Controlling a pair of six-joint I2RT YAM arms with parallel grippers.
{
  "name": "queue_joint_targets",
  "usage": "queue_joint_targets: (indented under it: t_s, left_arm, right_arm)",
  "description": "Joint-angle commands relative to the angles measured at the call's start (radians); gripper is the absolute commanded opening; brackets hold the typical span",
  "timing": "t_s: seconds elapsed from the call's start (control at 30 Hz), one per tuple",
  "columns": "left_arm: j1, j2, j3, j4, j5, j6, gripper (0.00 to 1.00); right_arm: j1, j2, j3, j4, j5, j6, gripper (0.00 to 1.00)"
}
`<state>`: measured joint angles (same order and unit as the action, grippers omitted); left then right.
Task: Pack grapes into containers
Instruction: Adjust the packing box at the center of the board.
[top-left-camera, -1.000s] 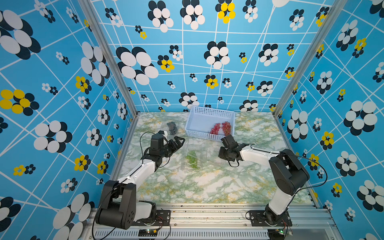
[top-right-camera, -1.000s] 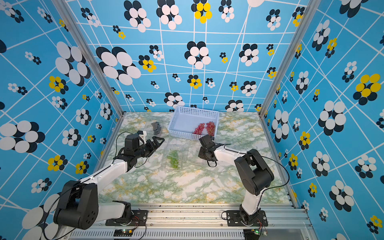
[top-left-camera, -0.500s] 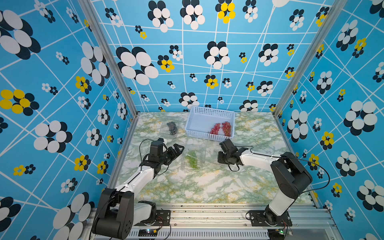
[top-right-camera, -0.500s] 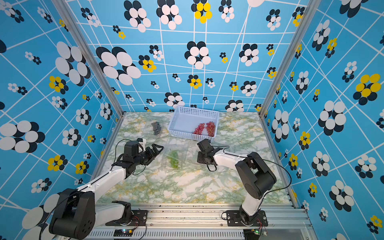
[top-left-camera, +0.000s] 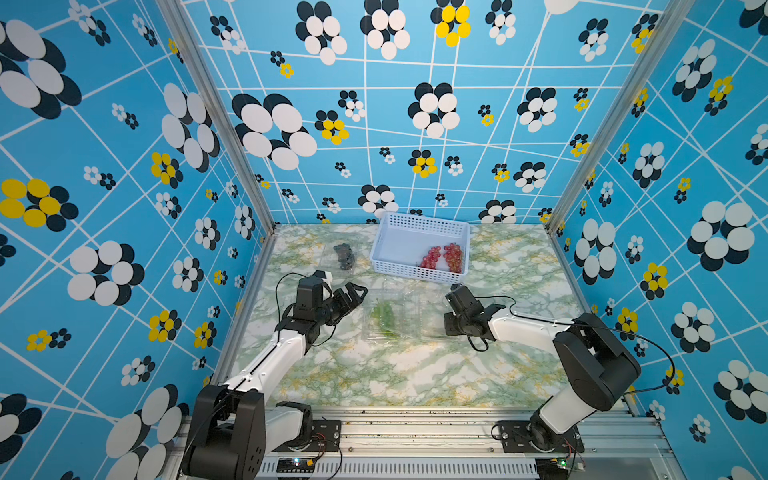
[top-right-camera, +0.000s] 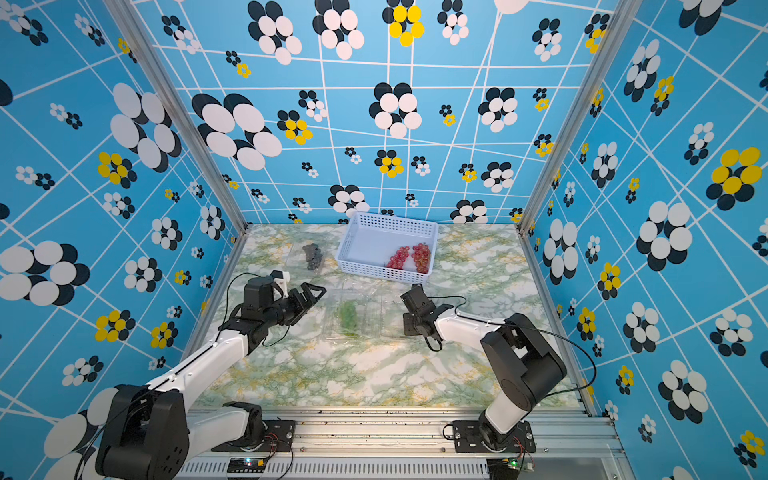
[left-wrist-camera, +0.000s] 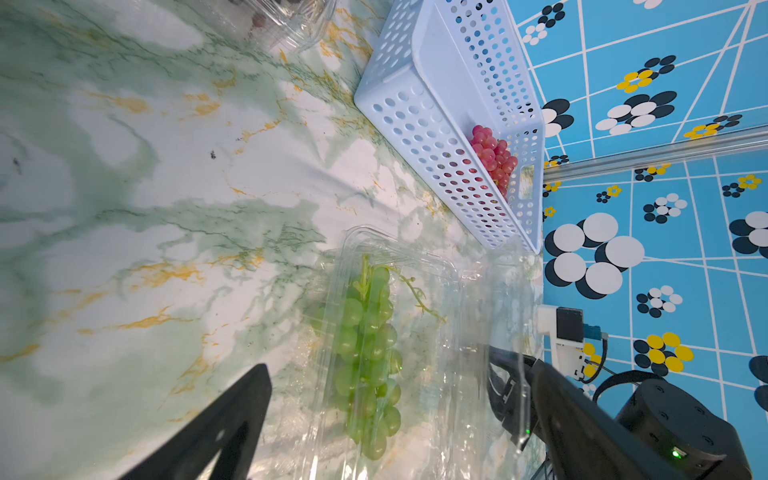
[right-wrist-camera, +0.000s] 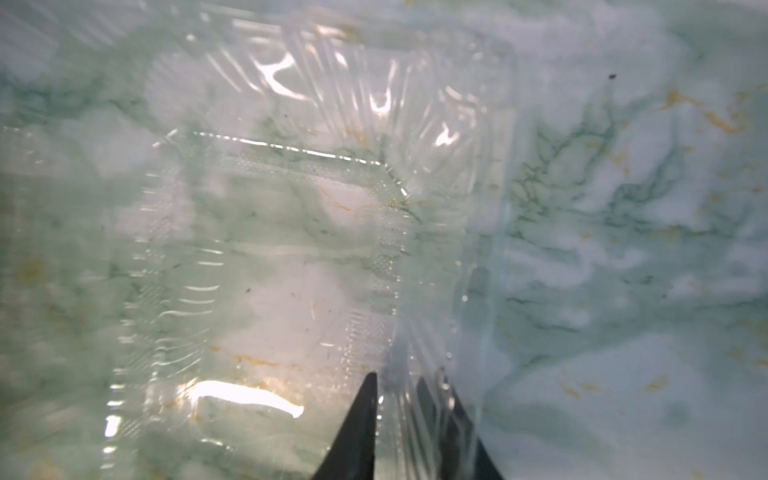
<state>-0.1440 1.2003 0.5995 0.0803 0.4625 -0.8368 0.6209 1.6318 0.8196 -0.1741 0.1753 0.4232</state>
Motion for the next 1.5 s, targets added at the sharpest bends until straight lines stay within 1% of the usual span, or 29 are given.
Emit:
queue_joint_targets:
  t_s: [0.0,0.1,0.17,0.23,0.3,0.47,0.73,0.9,1.03,1.1,1.2,1.27,1.47]
  left_arm:
    - [0.007,0.001,0.038,-0.017,0.020,0.022,0.99]
    - [0.006,-0.004,0.050,-0.030,0.024,0.029,1.00]
    - [0.007,-0.013,0.060,-0.049,0.020,0.043,1.00]
    - [0.005,-0.021,0.070,-0.071,0.013,0.058,1.00]
    - [0.005,-0.028,0.079,-0.081,0.010,0.069,1.00]
    - [0.000,-0.043,0.099,-0.113,-0.005,0.095,1.00]
    - [-0.008,-0.035,0.125,-0.133,-0.009,0.123,1.00]
    - [-0.018,-0.026,0.170,-0.158,-0.001,0.134,1.00]
    - [-0.031,-0.012,0.244,-0.216,0.011,0.144,1.00]
    - [-0.044,0.000,0.289,-0.246,0.014,0.152,1.00]
    - [-0.074,0.040,0.377,-0.298,0.014,0.200,1.00]
    - [-0.100,0.073,0.435,-0.323,0.002,0.240,1.00]
    - [-0.158,0.185,0.545,-0.320,-0.004,0.339,1.00]
  right_arm:
    - [0.002,-0.043,-0.018,0.014,0.016,-0.061,0.32]
    - [0.001,-0.069,-0.025,0.013,0.045,-0.073,0.40]
    - [0.001,-0.088,-0.029,0.013,0.058,-0.071,0.48]
    - [0.000,-0.099,-0.025,0.010,0.061,-0.069,0.54]
    - [0.000,-0.109,-0.022,0.006,0.066,-0.064,0.63]
    - [-0.009,-0.139,-0.019,0.000,0.065,-0.056,0.81]
    - [-0.047,-0.213,-0.014,-0.033,0.068,-0.040,0.99]
    - [-0.115,-0.261,0.035,-0.101,0.059,0.010,0.99]
    - [-0.177,-0.250,0.183,-0.251,0.071,0.063,0.99]
    - [-0.194,-0.229,0.271,-0.306,0.047,0.065,0.99]
    - [-0.211,-0.152,0.436,-0.387,-0.009,0.058,0.99]
    - [-0.216,-0.070,0.557,-0.436,-0.039,0.047,0.99]
    - [-0.219,0.193,0.851,-0.509,-0.110,0.052,0.99]
